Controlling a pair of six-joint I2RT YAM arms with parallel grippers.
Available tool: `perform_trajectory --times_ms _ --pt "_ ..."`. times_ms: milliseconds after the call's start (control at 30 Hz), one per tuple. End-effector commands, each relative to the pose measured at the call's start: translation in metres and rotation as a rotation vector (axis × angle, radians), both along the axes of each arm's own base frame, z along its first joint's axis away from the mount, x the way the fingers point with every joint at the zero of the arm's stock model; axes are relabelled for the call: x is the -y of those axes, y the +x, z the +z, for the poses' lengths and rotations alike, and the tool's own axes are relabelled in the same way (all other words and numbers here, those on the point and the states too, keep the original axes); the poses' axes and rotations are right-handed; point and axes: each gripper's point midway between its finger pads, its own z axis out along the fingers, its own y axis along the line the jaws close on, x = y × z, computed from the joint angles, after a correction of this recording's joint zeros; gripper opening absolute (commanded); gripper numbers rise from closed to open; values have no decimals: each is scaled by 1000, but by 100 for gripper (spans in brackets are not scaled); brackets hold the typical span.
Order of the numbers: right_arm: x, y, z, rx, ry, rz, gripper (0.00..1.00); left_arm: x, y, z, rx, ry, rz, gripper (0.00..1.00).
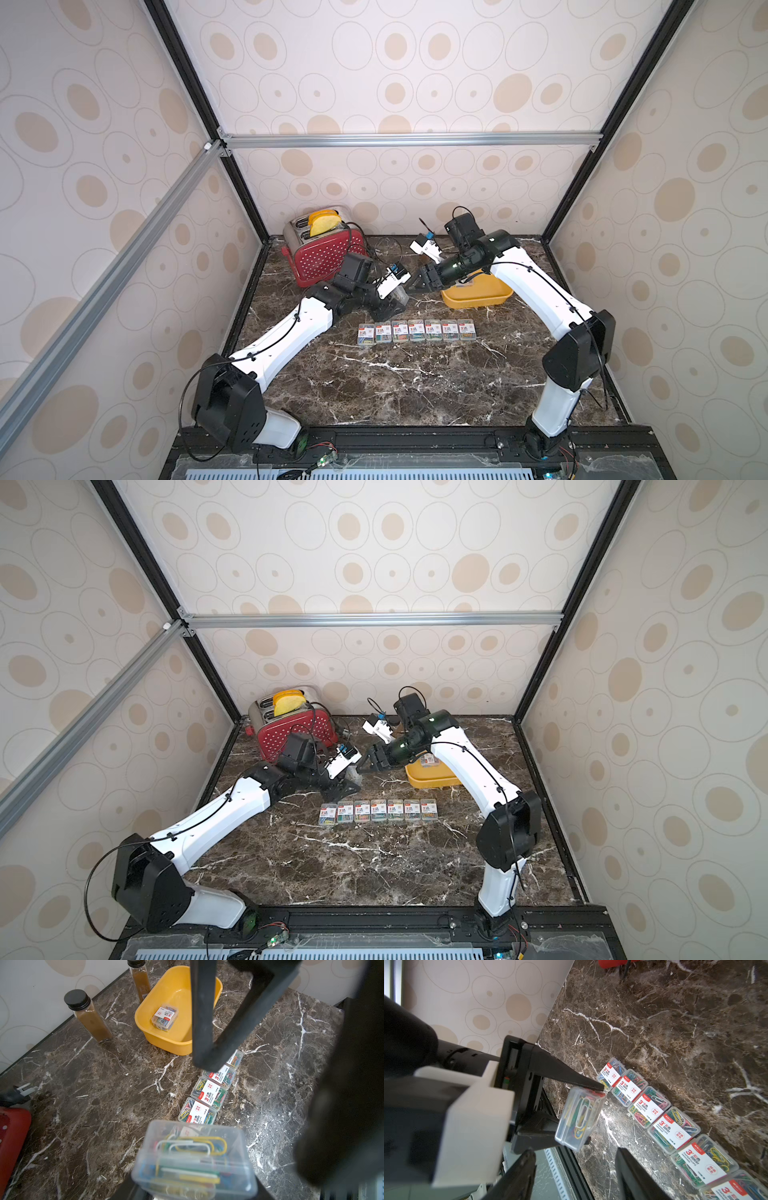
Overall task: Take the paper clips out of the storage box
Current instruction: Place the boxed paper clips at the center of the board.
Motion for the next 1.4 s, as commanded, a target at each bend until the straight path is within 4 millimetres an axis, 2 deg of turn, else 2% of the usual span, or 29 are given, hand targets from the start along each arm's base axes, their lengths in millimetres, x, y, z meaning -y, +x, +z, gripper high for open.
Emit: perform_trajectory --times_ms 0,333,533,733,800,933,1167,1367 --pt "-9 0 -1 14 -1 12 66 10 5 24 49 -33 -17 37" --pt "-21 -3 -3 9 10 38 66 19 4 21 37 -32 -26 37" --pt "-26 -8 -15 1 -25 58 64 23 6 24 43 -37 -24 39" --pt "-25 -5 -24 12 -53 38 51 28 6 28 43 -58 -22 41" --pt "-25 -2 -26 16 -49 28 49 28 7 30 44 -70 -13 41" --pt "-27 2 -25 41 -33 2 50 32 9 35 37 -109 3 42" --pt "-27 6 -29 56 -40 -6 59 29 10 39 47 -129 39 44" --pt "-29 4 -33 38 -27 3 48 28 7 38 51 -128 29 45"
